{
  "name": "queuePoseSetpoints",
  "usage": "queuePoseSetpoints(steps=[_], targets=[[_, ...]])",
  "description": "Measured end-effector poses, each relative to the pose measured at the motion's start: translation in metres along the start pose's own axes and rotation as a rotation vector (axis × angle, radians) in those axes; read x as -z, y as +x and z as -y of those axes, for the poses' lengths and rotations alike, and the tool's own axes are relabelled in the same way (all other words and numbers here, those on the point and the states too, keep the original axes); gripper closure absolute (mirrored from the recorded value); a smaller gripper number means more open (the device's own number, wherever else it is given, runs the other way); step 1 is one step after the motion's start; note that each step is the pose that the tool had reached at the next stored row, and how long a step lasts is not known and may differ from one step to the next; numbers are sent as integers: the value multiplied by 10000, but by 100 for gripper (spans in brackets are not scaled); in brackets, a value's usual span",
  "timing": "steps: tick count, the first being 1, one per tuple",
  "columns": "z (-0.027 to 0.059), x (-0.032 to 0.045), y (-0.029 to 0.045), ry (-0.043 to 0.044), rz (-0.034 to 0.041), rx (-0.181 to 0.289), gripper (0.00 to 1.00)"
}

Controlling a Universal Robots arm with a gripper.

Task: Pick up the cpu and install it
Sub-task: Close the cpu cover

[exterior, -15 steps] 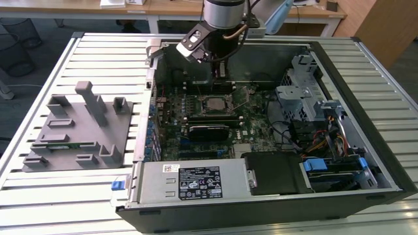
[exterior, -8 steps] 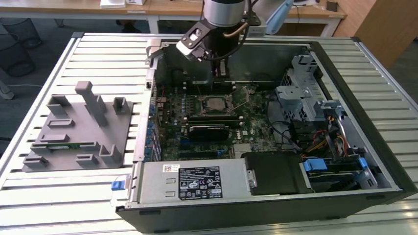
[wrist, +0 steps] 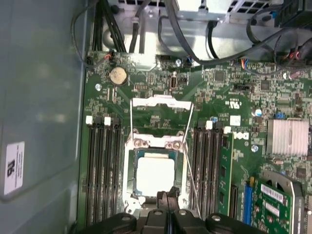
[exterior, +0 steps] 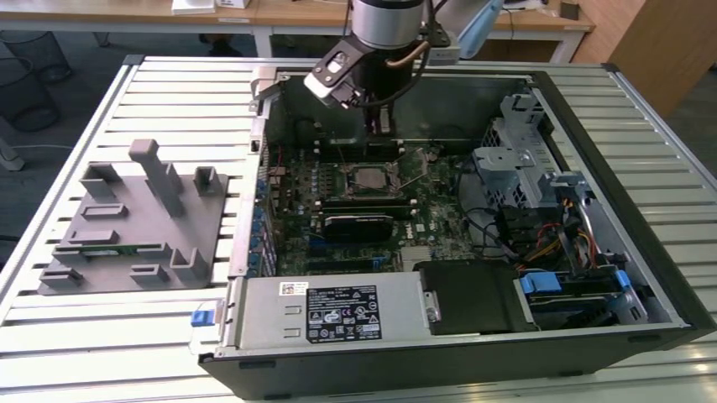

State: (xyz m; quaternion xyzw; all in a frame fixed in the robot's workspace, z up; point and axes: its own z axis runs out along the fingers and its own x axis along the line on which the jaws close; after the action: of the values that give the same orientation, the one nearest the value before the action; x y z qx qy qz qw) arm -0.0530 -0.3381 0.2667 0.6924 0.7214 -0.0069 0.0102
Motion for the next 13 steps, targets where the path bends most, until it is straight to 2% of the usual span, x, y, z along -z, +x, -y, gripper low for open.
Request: queuePoseSetpoints(steps=[10, 12, 13], targets=[[-193, -4, -9, -4, -10, 180, 89], [-225, -6, -10, -4, -35, 181, 89], [-234, -6, -10, -5, -81, 181, 89]])
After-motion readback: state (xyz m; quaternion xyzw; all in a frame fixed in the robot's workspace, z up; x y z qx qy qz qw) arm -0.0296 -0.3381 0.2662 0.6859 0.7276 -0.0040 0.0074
